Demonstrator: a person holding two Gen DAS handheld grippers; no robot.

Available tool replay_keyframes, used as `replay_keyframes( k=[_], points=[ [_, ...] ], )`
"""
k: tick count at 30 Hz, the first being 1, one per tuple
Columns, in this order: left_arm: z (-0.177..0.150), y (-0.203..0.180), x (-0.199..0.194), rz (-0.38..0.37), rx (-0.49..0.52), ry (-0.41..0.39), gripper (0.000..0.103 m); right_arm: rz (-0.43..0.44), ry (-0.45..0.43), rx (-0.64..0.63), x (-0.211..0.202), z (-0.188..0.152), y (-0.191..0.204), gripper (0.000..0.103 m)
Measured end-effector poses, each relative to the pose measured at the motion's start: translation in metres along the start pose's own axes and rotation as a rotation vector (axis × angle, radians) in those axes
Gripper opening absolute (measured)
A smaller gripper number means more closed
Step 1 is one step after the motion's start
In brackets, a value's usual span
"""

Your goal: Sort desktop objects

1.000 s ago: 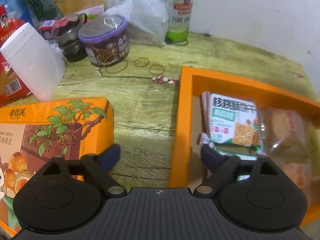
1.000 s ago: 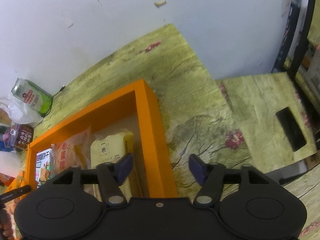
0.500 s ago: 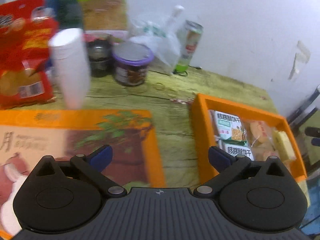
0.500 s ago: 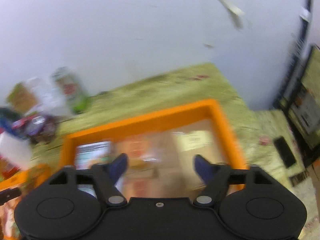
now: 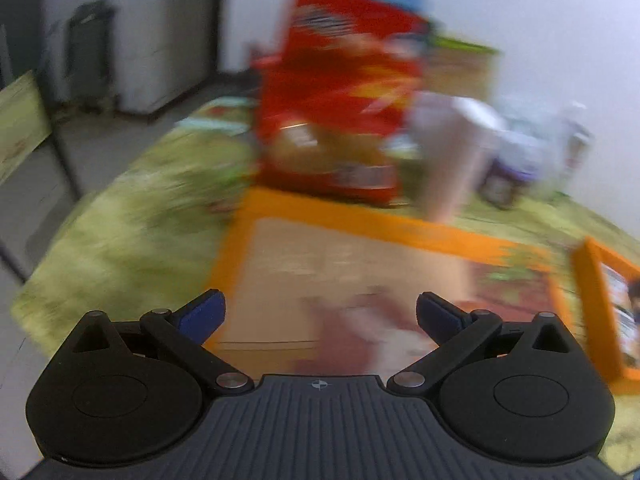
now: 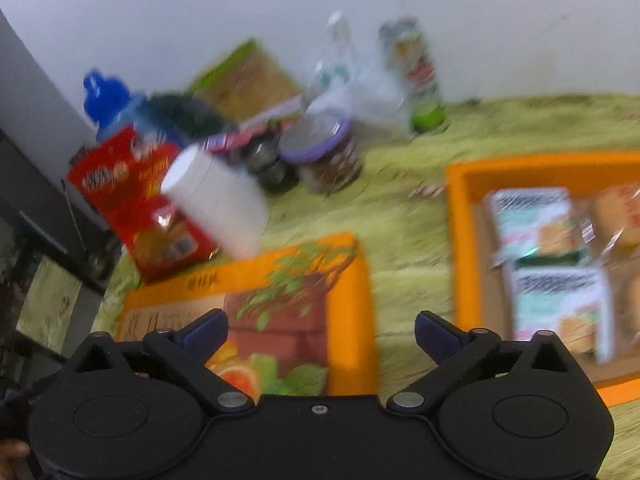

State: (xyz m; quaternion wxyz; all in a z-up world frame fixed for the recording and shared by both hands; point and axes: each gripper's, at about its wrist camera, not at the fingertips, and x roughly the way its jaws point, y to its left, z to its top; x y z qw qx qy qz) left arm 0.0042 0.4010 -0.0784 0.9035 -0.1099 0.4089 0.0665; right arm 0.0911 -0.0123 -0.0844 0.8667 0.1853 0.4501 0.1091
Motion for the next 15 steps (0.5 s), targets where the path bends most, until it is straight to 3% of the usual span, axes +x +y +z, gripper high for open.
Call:
replay_keyframes(
  k=[2, 7, 15],
  points=[
    [0.004, 0.023, 0.014, 0.009, -0.028, 0.054, 0.103, -0.033, 0.043, -0.013, 0.018, -0.003, 0.006, 0.102],
    [0.012, 0.046, 0.044, -0.033, -0.061, 0.089, 0.102, -0.090, 0.113, -0.012, 0.046, -0.003, 0.003, 0.102],
    [0.008, 0.044, 0.078, -0.082, -0.033, 0.169, 0.102, -0.074, 0.214, -0.009, 0.080, -0.011, 0.005, 0.102]
  ],
)
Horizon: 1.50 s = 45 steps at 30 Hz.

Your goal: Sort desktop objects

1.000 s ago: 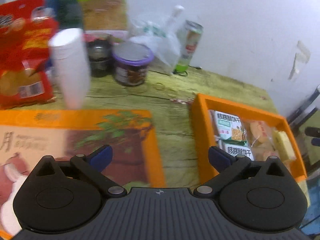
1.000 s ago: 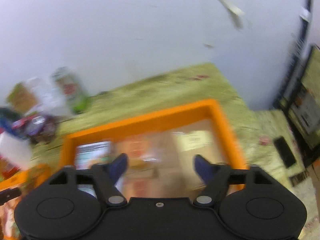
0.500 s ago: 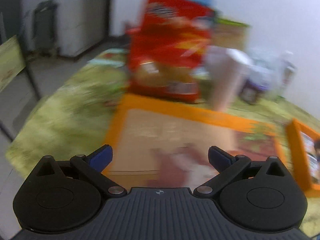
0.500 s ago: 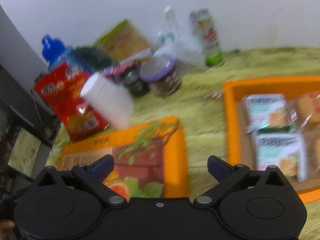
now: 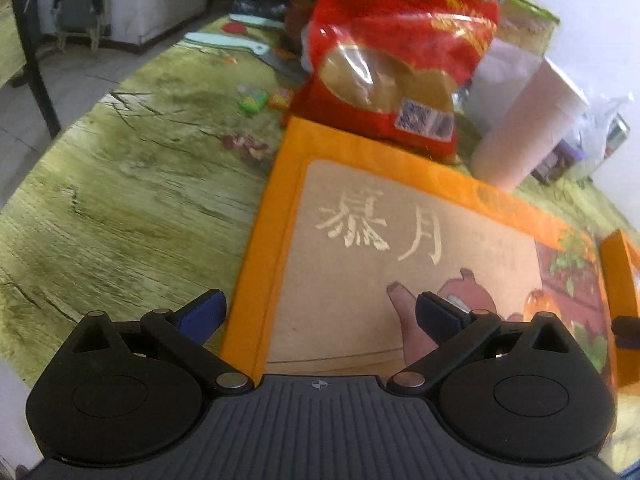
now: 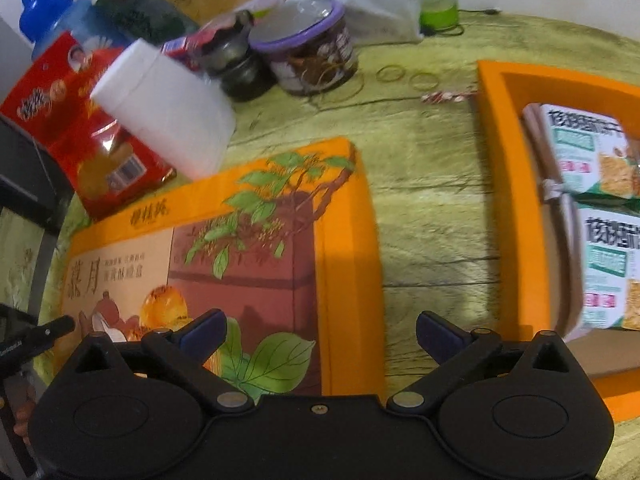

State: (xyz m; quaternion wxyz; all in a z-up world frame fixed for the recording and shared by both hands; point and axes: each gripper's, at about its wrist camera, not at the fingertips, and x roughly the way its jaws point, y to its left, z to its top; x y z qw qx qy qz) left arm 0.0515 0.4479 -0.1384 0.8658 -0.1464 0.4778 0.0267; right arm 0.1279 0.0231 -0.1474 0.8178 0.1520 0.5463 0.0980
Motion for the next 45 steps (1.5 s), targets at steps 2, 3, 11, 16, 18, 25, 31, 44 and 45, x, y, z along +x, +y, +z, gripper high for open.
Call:
replay_keyframes(
  k=[2, 3, 11, 16, 18, 25, 31, 44, 45],
  points=[
    [-0.003, -0.002, 0.001, 0.010, 0.021, 0.004, 0.102, 0.010, 0.012, 0.002, 0.004, -0.002, 0.001, 0.102],
    [-0.005, -0.003, 0.001, 0.012, 0.026, 0.005, 0.102, 0.017, 0.020, 0.007, 0.006, -0.002, 0.000, 0.102],
    [-0.012, -0.010, -0.002, -0.043, 0.098, 0.037, 0.102, 0.011, 0.024, -0.027, 0.009, -0.015, 0.007, 0.103],
    [-0.020, -0.006, -0.010, -0.075, 0.110, 0.074, 0.102, -0.007, 0.031, -0.052, -0.002, -0.029, 0.010, 0.103],
    [-0.025, -0.003, -0.015, -0.088, 0.119, 0.090, 0.102, -0.013, 0.044, -0.050, -0.005, -0.036, 0.009, 0.103],
    [-0.028, 0.006, -0.023, -0.096, 0.120, 0.093, 0.102, 0.025, 0.072, -0.007, -0.018, -0.059, 0.004, 0.102],
    [-0.025, 0.008, -0.013, -0.090, 0.127, 0.098, 0.103, -0.002, 0.008, 0.013, -0.013, -0.057, 0.000, 0.102],
    [-0.033, 0.015, -0.007, -0.135, 0.069, 0.092, 0.103, -0.016, -0.040, 0.005, 0.001, -0.061, 0.002, 0.103],
    [-0.032, 0.015, -0.007, -0.133, 0.069, 0.094, 0.103, -0.015, -0.037, 0.010, 0.001, -0.060, 0.002, 0.103]
  ],
)
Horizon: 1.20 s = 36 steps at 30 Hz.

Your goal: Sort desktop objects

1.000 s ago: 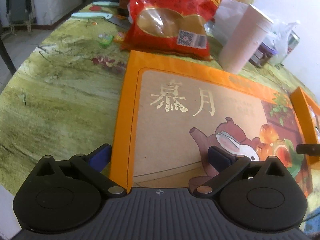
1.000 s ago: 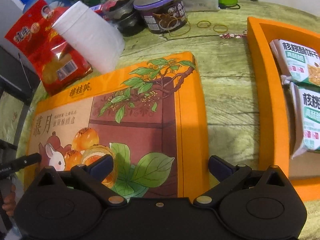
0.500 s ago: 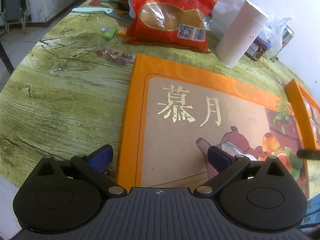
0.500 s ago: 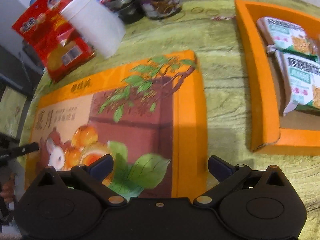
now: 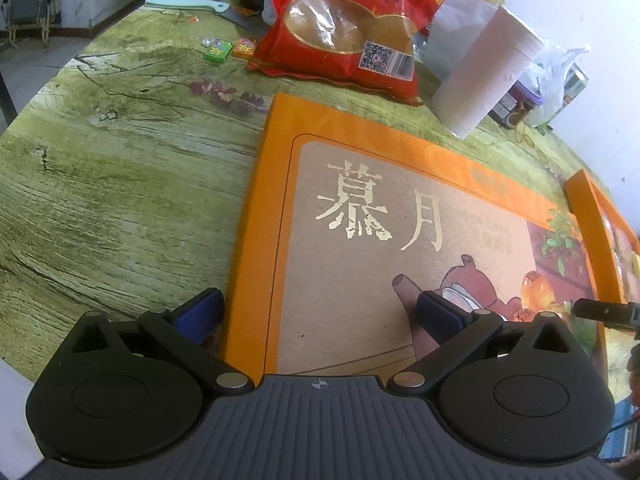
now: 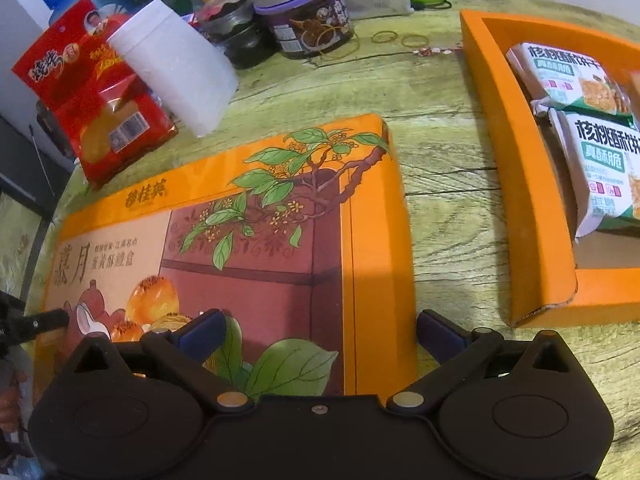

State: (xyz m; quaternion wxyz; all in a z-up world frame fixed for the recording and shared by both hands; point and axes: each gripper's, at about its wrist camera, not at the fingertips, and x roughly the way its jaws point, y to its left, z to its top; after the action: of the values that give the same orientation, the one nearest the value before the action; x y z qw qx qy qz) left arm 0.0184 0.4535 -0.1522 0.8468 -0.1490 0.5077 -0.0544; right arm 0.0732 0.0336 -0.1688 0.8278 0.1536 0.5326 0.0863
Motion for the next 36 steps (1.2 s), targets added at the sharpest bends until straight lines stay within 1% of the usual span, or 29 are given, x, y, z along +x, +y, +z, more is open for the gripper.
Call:
replay_keyframes(
  k=[6, 10, 12, 14, 19, 25, 31, 36],
  points=[
    [0.003, -0.004, 0.001, 0.024, -0.003, 0.025, 0.103, -0.002, 0.023, -0.019, 0.001, 0.003, 0.002, 0.103],
    [0.005, -0.005, 0.002, 0.029, 0.008, 0.024, 0.103, 0.007, 0.002, -0.037, 0.000, 0.002, 0.001, 0.103],
    [0.005, -0.005, 0.003, 0.033, -0.006, 0.030, 0.103, 0.003, -0.010, -0.033, 0.000, 0.001, 0.001, 0.103],
    [0.006, -0.008, 0.002, 0.053, -0.007, 0.036, 0.103, -0.003, -0.010, -0.026, 0.000, 0.001, 0.002, 0.103],
    [0.007, -0.017, 0.003, 0.094, 0.019, 0.046, 0.103, -0.002, 0.024, -0.020, 0.001, 0.005, 0.002, 0.103],
    [0.005, -0.017, 0.002, 0.103, 0.014, 0.059, 0.103, 0.004, 0.050, -0.038, 0.002, 0.006, 0.005, 0.103],
    [-0.004, -0.009, -0.006, 0.095, 0.019, 0.069, 0.103, 0.012, 0.092, -0.052, 0.000, 0.001, 0.008, 0.103],
    [0.001, -0.005, -0.006, 0.093, 0.019, 0.074, 0.103, 0.013, 0.102, -0.051, 0.000, -0.002, 0.012, 0.103]
  ],
)
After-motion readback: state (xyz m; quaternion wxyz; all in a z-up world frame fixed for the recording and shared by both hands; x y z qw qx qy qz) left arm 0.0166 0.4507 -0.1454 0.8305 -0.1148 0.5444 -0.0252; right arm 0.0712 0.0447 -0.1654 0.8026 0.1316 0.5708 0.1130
